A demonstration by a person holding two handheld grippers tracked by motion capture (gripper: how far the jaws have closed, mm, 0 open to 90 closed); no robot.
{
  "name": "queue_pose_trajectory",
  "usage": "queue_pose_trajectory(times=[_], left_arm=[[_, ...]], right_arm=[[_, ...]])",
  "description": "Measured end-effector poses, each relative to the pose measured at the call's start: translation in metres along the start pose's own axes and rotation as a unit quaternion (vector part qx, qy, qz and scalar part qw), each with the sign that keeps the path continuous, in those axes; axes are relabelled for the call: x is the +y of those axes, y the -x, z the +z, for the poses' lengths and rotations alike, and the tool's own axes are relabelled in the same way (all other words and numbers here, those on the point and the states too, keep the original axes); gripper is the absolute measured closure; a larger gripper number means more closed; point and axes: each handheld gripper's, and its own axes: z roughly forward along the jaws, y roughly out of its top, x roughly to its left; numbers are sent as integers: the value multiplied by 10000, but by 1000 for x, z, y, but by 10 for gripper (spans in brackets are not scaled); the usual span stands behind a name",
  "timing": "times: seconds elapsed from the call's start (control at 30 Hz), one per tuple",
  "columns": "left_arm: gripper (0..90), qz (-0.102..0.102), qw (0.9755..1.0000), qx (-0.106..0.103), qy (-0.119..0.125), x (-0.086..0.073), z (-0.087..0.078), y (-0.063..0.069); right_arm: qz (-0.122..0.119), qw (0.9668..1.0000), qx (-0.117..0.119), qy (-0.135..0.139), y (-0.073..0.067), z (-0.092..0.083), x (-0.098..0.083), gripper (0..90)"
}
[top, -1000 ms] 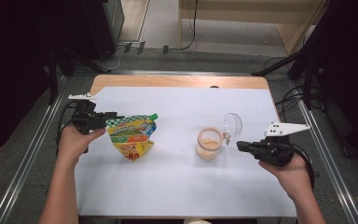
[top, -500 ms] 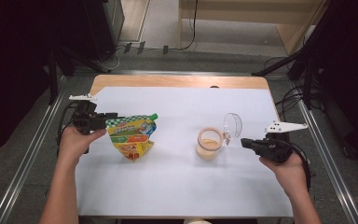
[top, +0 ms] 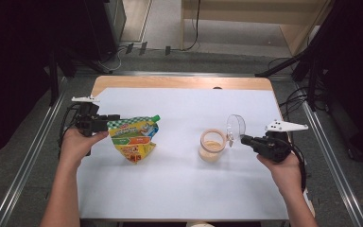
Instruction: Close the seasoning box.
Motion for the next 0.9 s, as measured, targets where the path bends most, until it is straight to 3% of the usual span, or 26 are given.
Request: queue_pose_trajectory(times=[0.37,0.6,0.9], left_arm=[[475,-21,10000,-37,5,-1,-2,0],[475,-36,10000,-46,5,-3,-1,1],[475,-59,10000,-2,-79,-5,3,0]], right_arm=[[-125,9998,83,129,-12,0,6,900],[-363,9990,183,163,-21,1,9,900],[-379,9992,76,127,-19,0,6,787]])
